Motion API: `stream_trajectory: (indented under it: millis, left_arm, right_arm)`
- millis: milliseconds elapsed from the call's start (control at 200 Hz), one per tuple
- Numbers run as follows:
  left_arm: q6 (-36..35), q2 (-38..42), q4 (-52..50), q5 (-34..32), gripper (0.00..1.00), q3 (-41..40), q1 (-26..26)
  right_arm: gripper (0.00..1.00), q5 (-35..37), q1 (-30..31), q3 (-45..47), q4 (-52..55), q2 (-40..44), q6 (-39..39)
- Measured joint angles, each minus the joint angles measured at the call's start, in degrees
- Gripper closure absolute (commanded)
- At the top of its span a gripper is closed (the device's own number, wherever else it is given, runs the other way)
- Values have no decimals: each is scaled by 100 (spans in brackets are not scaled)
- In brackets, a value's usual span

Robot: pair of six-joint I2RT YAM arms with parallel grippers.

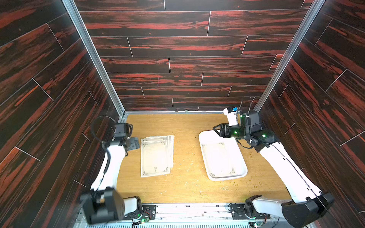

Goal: Take out the stationery paper from the storage box
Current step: Place the stationery paper at the center of the board, then pick up the stationery paper from the storage box.

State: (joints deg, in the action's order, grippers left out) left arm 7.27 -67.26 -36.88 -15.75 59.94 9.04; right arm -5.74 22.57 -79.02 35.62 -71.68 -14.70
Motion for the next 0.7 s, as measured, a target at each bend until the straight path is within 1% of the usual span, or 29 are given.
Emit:
stream_trajectory:
  millis: [60, 115, 175, 240, 351, 451, 606, 701]
  left_arm:
    - [28, 754, 378, -317, 0, -330, 2]
    - [31, 1410, 691, -485, 0, -616, 2]
    - [31, 1969, 901, -498, 0, -800, 4]
    - [26, 2343, 1045, -348, 0, -846, 7]
    - [0, 2579, 1239, 192, 0, -807, -7]
    - [-127, 2647, 1386, 595, 0, -796, -136]
    - [-586, 2802, 1646, 933, 0, -796, -752]
    - [-824, 2796, 1709, 1132, 0, -726, -1095]
  right_arm:
    - [26, 431, -9, 0, -2, 216, 46]
    - [23, 730, -13, 0, -13, 433, 160]
    - [22, 966, -22, 0, -22, 608, 208]
    - [22, 1134, -66, -52, 55, 645, 243]
    - [23, 1211, -306, -111, 214, 452, 223]
    - [23, 990, -796, 42, 315, 308, 63]
    - [23, 424, -1672, 496, 343, 372, -262]
    - [25, 225, -1888, 708, 343, 461, -387]
